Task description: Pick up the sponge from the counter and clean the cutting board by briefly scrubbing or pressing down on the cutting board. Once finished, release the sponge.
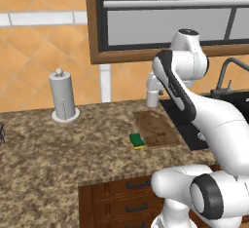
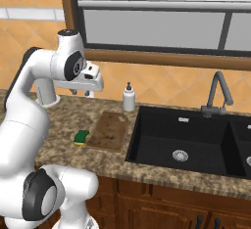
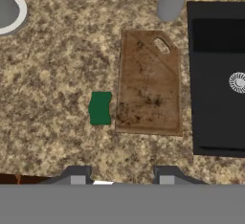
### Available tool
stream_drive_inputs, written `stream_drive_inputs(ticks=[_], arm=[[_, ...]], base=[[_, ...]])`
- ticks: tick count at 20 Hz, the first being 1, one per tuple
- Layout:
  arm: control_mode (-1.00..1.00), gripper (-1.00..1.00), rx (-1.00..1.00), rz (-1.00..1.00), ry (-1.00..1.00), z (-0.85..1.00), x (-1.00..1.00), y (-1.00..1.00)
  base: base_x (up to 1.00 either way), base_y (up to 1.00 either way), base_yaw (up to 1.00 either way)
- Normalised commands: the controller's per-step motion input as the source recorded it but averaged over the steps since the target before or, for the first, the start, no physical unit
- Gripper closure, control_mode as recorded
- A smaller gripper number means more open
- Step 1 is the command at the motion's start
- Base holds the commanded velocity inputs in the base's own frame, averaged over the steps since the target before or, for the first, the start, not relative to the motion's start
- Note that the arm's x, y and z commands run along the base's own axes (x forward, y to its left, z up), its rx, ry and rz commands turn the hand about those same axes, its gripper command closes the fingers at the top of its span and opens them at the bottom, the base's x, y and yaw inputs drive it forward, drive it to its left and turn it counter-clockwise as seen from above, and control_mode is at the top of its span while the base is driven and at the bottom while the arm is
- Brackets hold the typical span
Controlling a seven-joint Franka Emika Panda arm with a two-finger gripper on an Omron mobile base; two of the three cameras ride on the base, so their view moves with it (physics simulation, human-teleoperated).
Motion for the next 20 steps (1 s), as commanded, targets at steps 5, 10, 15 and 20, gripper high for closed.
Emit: stream_drive_inputs(ticks=[5, 10, 15, 20], arm=[[-1.00, -1.00, 0.03, 0.00, 0.00, -0.07, -0.10, 0.05], [-1.00, -1.00, 0.07, 0.00, 0.01, -0.91, -0.01, 0.35], [-1.00, -1.00, 0.00, 0.00, 0.01, -0.97, 0.08, 0.36], [-1.00, -1.00, 0.00, 0.00, 0.02, -0.86, 0.19, 0.26]], base=[[0.00, 0.00, 0.00], [0.00, 0.00, 0.00], [0.00, 0.00, 0.00], [0.00, 0.00, 0.00]])
